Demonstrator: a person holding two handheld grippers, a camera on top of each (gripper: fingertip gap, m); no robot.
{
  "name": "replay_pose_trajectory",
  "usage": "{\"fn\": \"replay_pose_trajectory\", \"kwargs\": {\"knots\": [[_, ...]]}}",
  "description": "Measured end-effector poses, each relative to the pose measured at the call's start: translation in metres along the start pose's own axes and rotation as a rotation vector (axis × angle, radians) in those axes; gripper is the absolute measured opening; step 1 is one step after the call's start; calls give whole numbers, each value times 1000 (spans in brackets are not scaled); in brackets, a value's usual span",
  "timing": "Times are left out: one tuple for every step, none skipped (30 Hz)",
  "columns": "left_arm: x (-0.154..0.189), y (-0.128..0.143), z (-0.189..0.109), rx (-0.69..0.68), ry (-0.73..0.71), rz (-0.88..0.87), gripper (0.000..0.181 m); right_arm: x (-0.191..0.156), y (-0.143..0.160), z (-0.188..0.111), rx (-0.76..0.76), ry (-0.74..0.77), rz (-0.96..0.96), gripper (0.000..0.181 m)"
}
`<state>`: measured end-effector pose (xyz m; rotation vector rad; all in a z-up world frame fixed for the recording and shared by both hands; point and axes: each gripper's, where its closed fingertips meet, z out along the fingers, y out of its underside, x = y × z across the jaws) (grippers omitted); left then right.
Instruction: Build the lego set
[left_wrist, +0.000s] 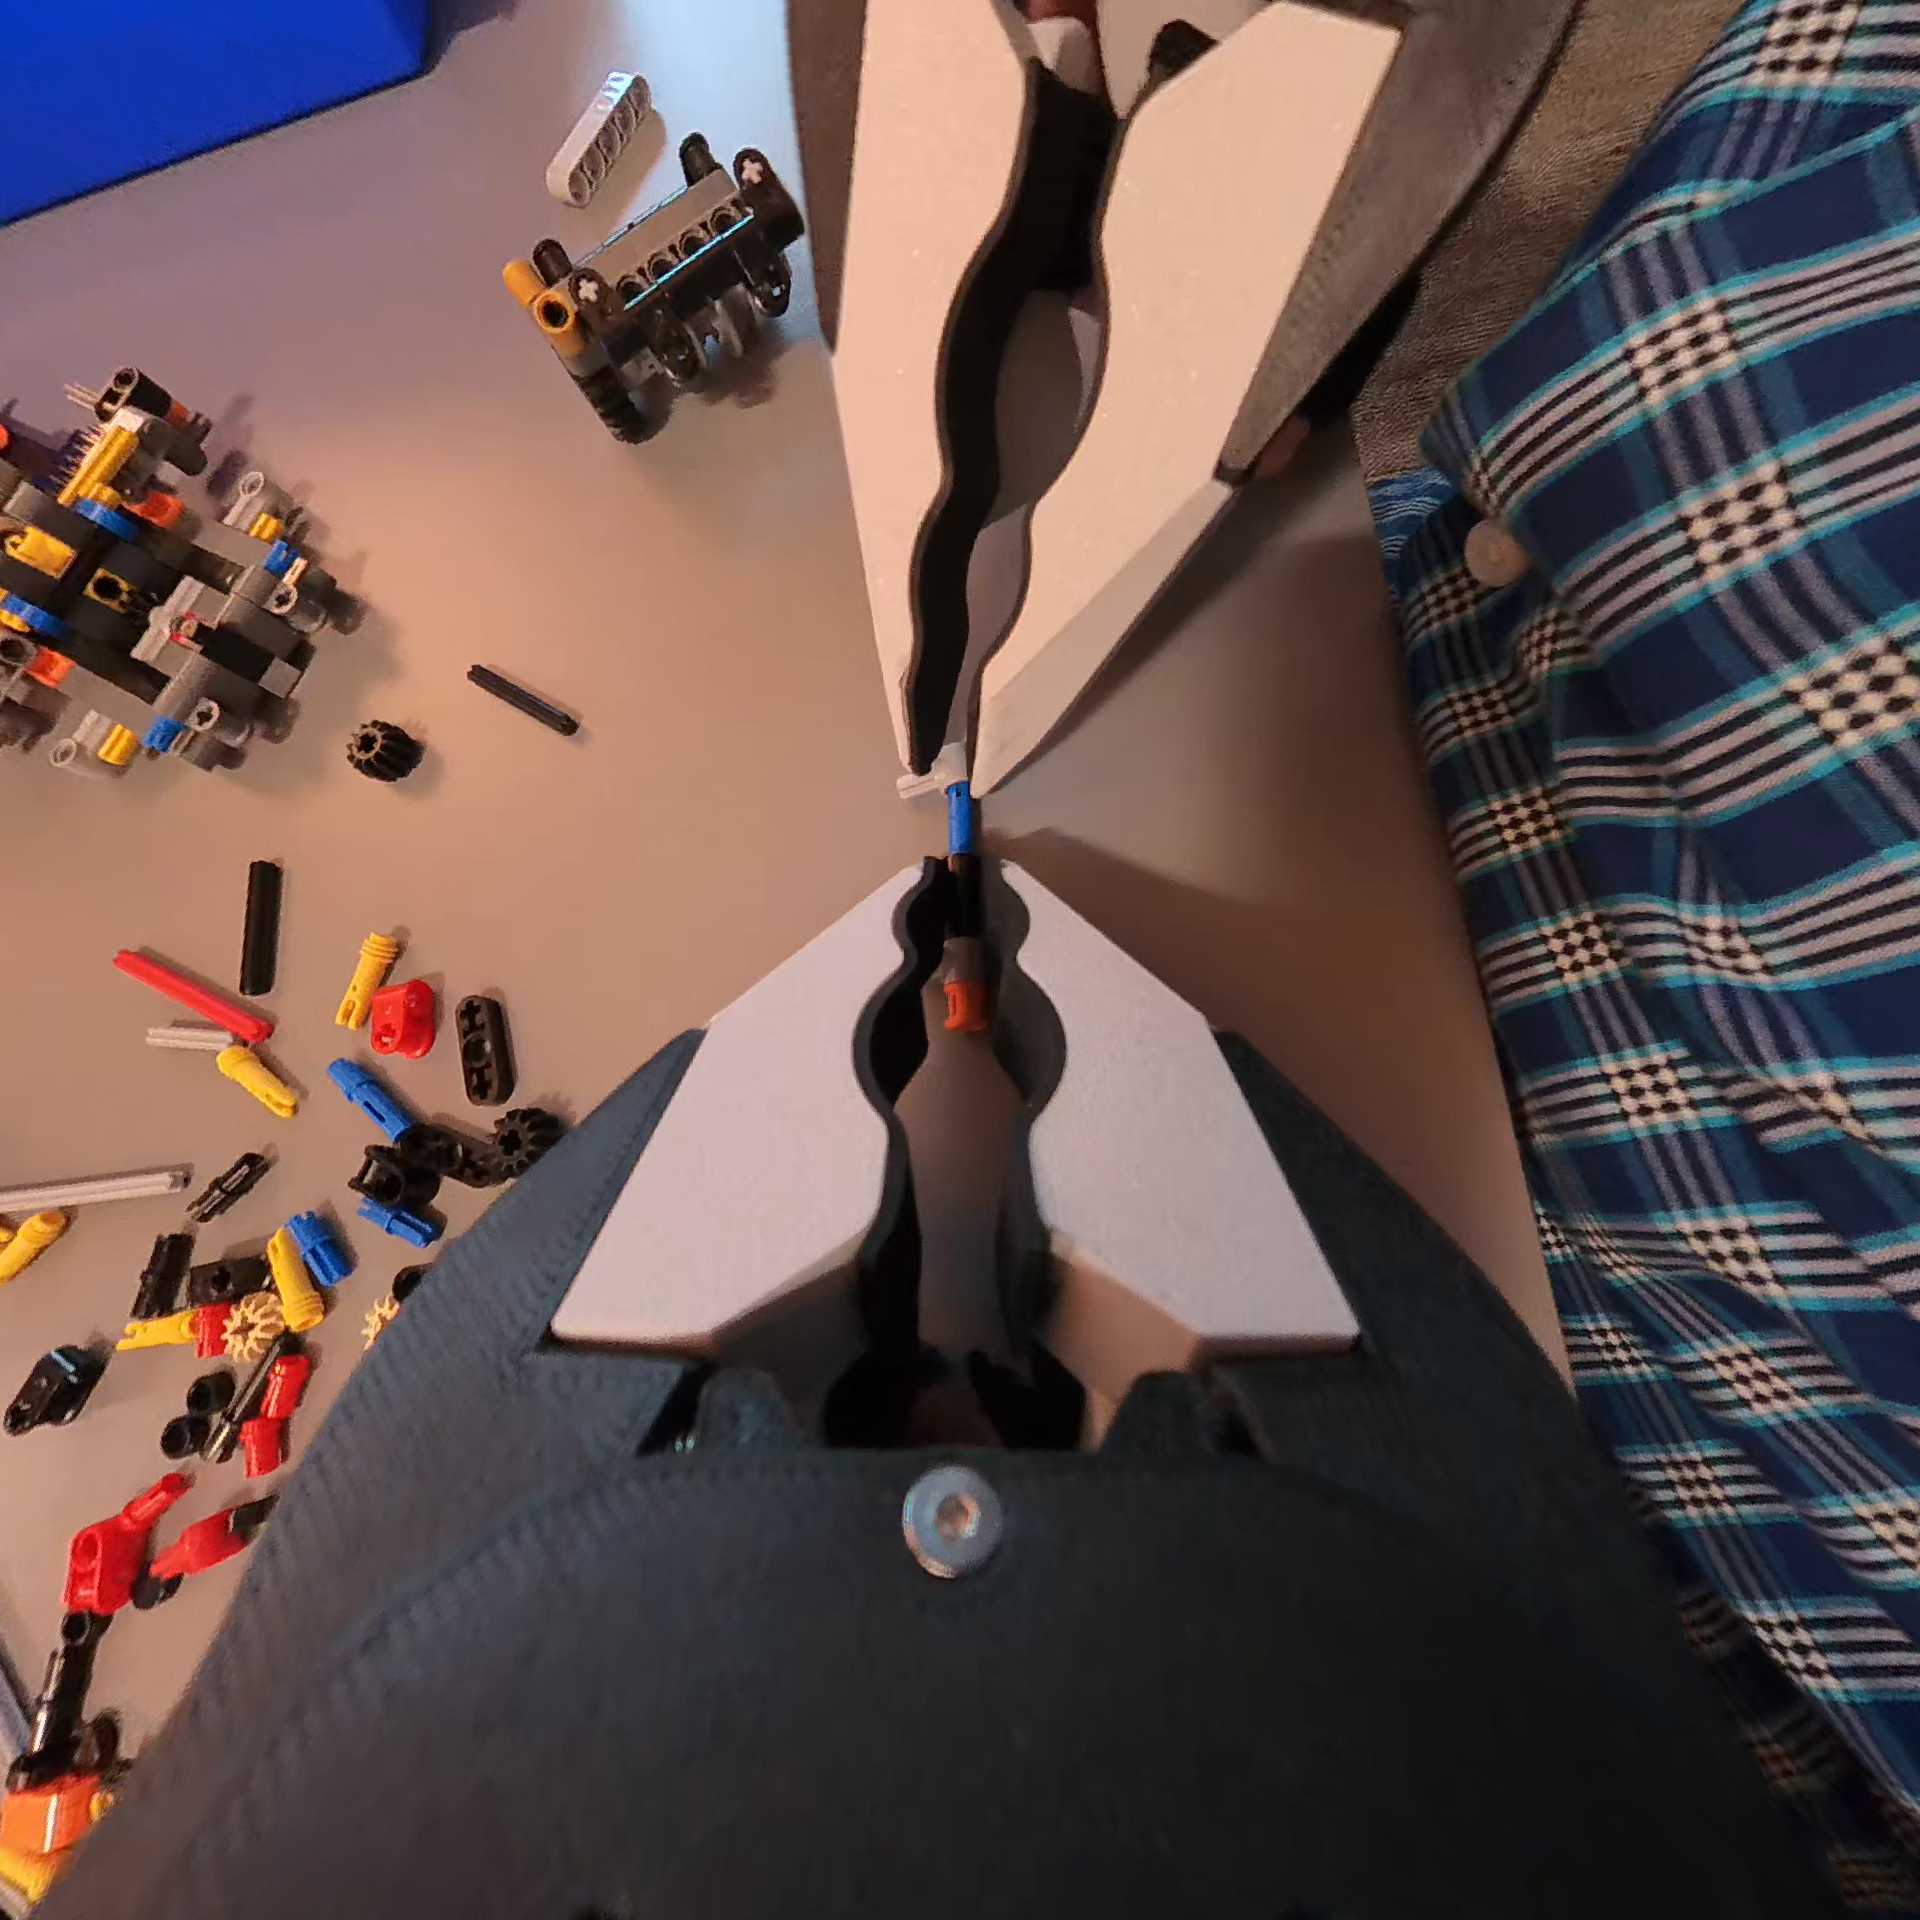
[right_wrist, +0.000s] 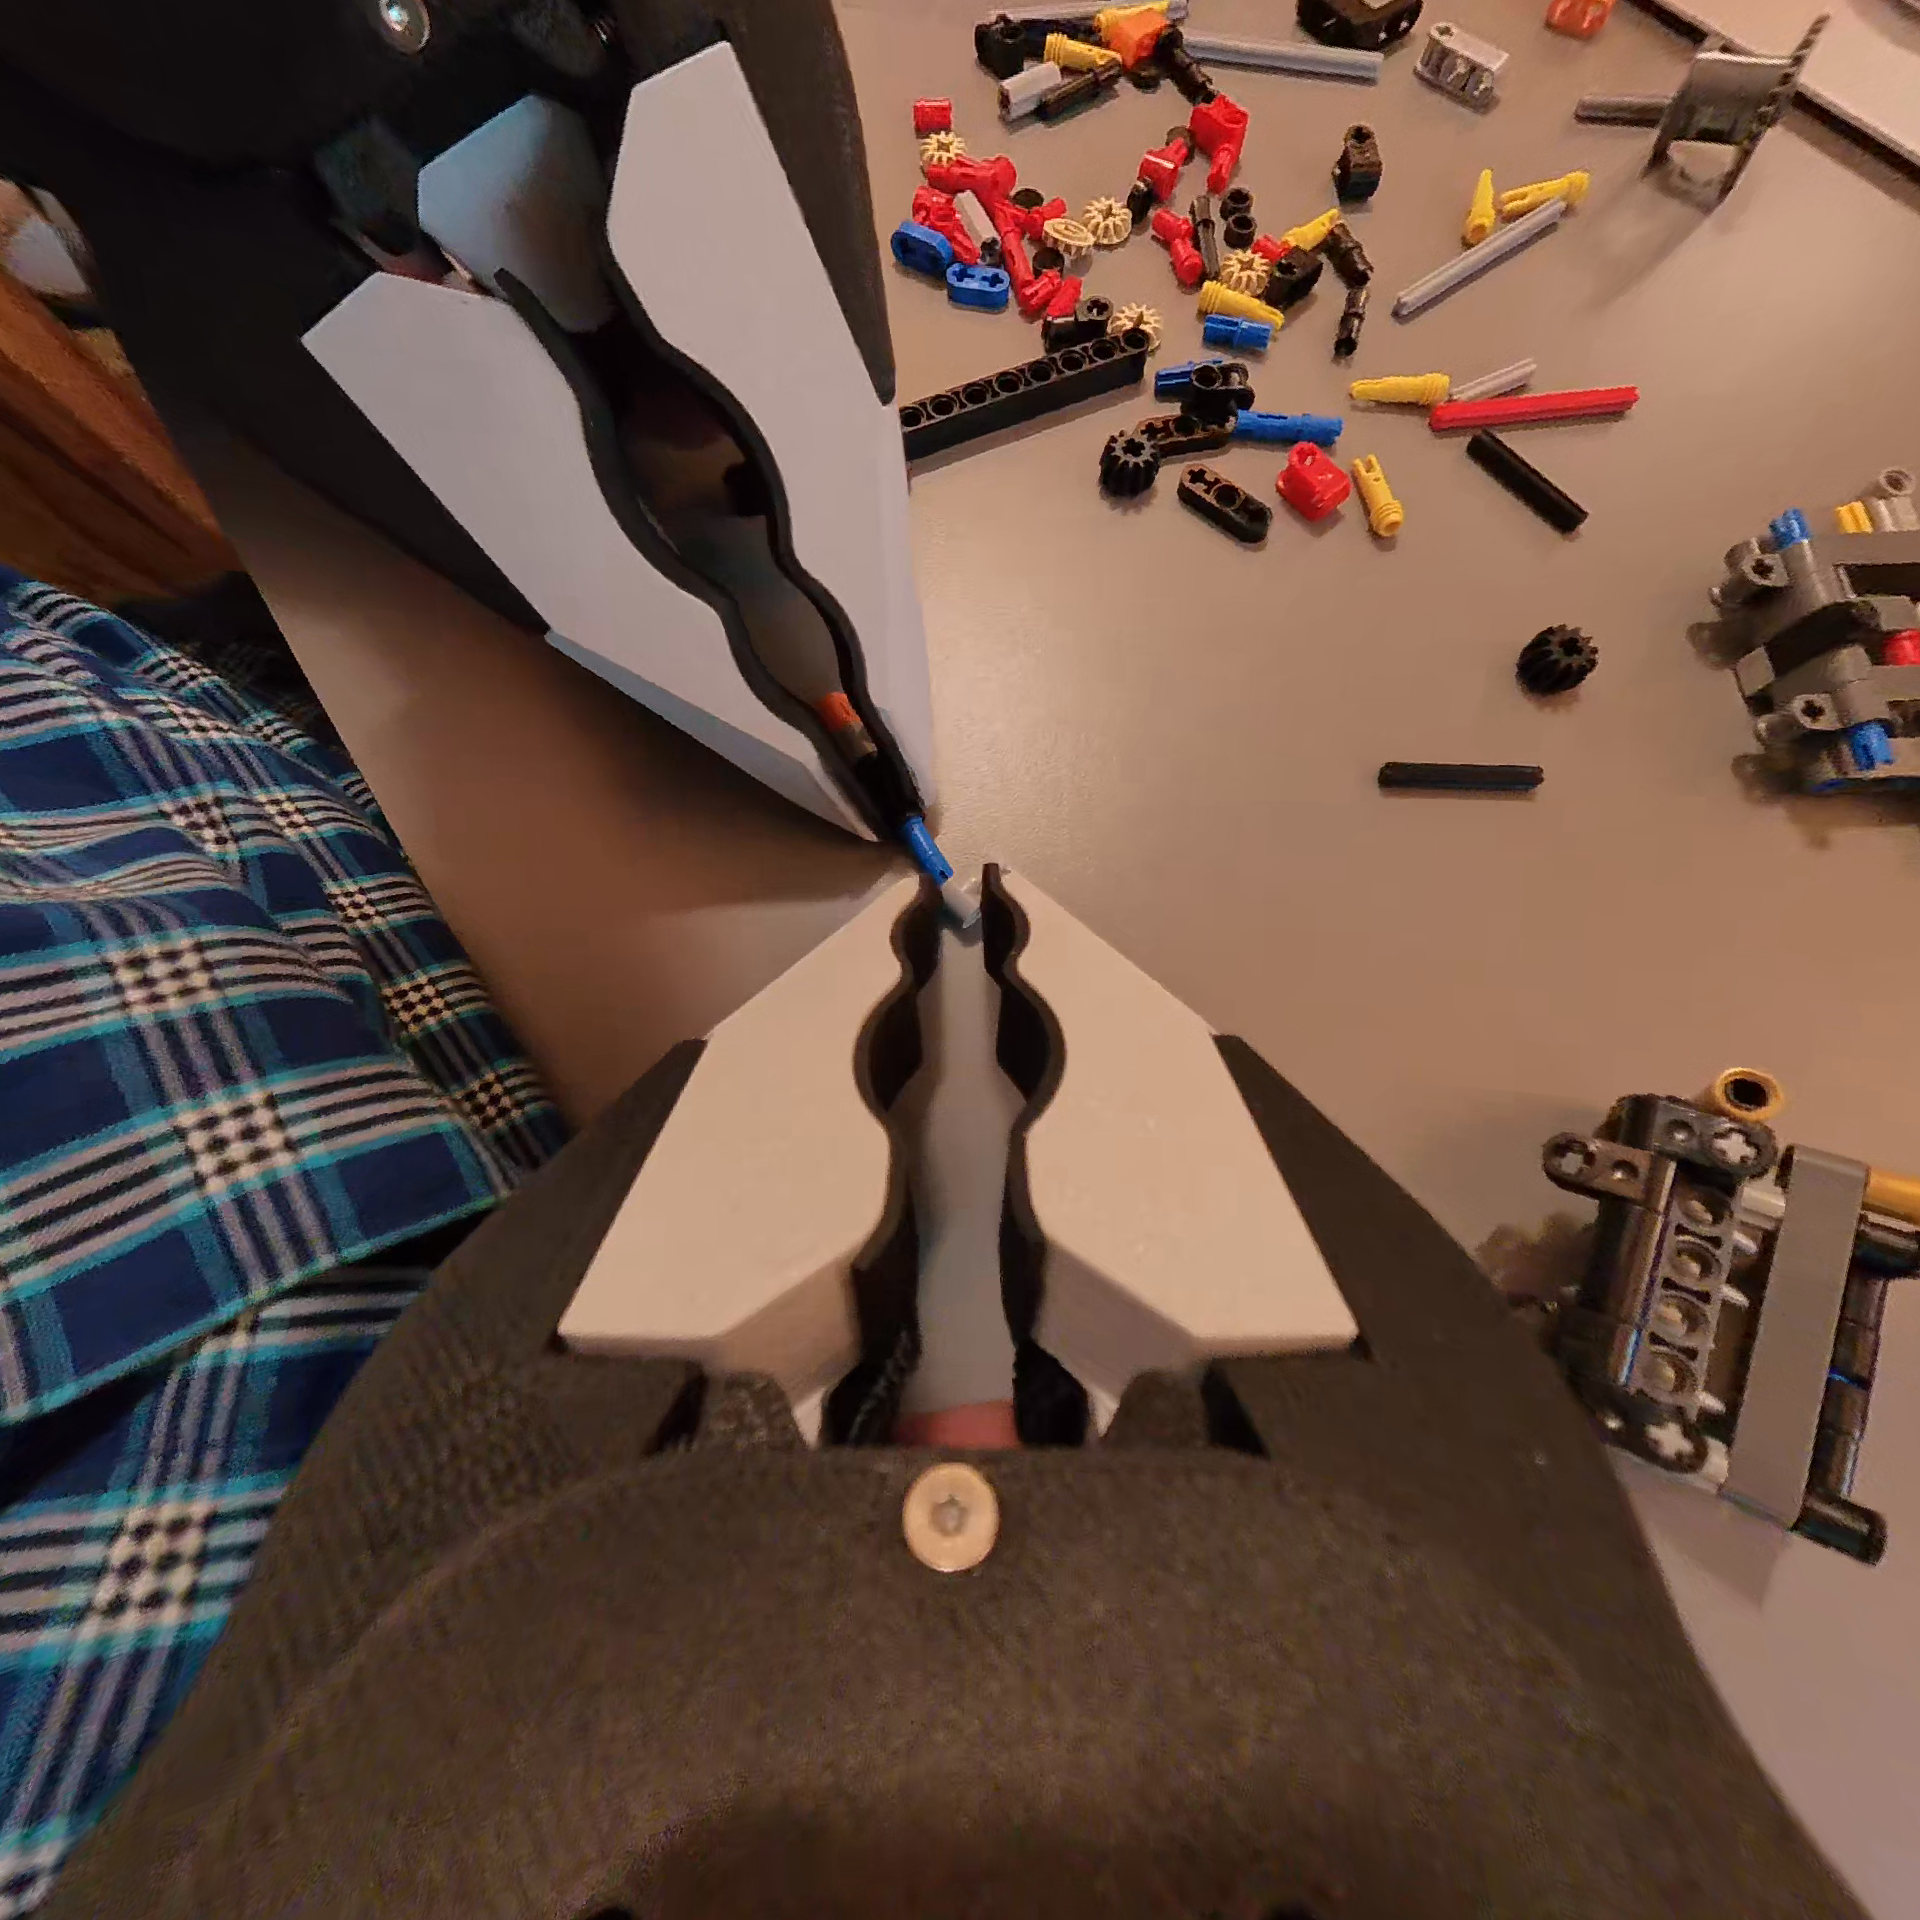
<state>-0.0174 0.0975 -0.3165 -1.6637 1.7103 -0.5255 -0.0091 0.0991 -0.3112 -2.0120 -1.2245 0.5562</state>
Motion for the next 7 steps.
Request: {"fn": "replay_pose_trajectory", "kwargs": {"knots": [[0, 0, 0, -1, -3, -4, 4, 0, 0, 0, -1, 14, 13, 6], [0, 0, 0, -3, -7, -9, 4, 0, 0, 0, -3, 27, 33, 6], [0, 0, 0, -3, -12, -10, 4, 0, 0, 0, -4, 37, 46, 6], [0, 0, 0, -5, -15, -14, 4, 0, 0, 0, -4, 43, 70, 6], [0, 0, 0, -6, -19, -20, 4, 0, 0, 0, -4, 53, 92, 6], [0, 0, 0, -8, -24, -27, 4, 1, 0, 0, -4, 65, 109, 6], [0, 0, 0, -10, -29, -38, 4, 1, 0, 0, -4, 77, 120, 6]]}}
